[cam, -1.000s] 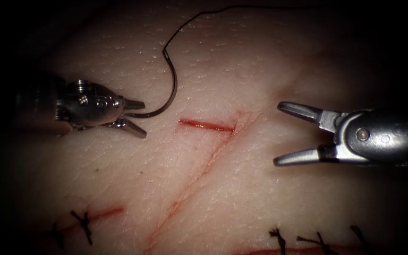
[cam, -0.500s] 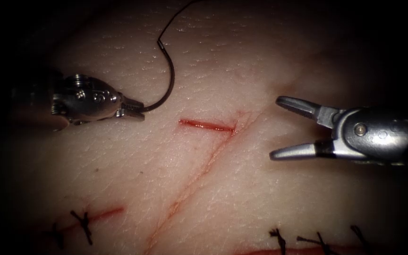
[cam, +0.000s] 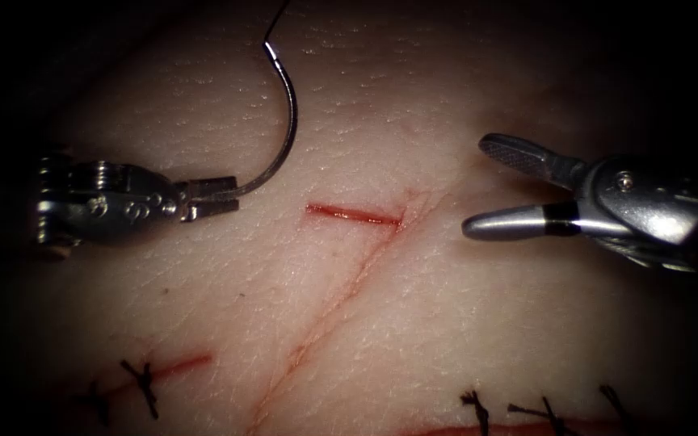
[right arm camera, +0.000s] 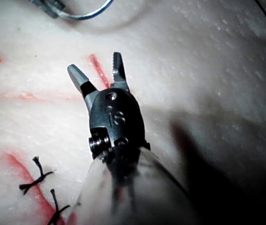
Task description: Wound Closure
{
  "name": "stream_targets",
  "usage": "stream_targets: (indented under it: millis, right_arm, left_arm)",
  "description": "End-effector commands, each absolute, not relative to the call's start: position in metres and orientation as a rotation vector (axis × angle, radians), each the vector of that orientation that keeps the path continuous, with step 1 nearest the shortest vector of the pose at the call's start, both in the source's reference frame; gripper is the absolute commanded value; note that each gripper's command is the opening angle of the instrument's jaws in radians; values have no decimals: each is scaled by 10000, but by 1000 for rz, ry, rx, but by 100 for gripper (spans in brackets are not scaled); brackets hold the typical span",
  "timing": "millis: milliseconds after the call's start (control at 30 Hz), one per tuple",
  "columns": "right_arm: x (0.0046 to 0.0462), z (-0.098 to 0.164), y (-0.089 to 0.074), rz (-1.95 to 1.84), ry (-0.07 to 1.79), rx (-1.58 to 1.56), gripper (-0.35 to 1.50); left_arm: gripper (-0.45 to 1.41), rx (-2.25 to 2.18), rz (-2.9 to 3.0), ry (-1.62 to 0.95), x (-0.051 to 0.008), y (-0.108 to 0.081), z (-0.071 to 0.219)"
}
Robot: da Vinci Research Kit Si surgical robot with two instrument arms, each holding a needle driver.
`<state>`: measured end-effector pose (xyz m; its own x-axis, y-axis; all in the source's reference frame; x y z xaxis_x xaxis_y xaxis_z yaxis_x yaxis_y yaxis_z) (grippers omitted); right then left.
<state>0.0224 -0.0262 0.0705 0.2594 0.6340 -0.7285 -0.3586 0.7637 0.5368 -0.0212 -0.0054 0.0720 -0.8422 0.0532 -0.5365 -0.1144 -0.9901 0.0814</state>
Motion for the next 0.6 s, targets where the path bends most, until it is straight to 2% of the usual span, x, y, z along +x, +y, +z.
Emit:
stream_targets:
  millis: [33,233,600]
  right_arm:
    - [234,709,-264,727,1123,339,119]
    - [232,712,-251,788,1088,407,123]
    - [236,721,-243,812,1051,456,116]
  left_arm:
    - [-45,-852,2937,197,-219,-57,726]
    - [-45,-886,2976,366,-224,-64,723]
    - [-45,-953,2969,642,-233,-68,709]
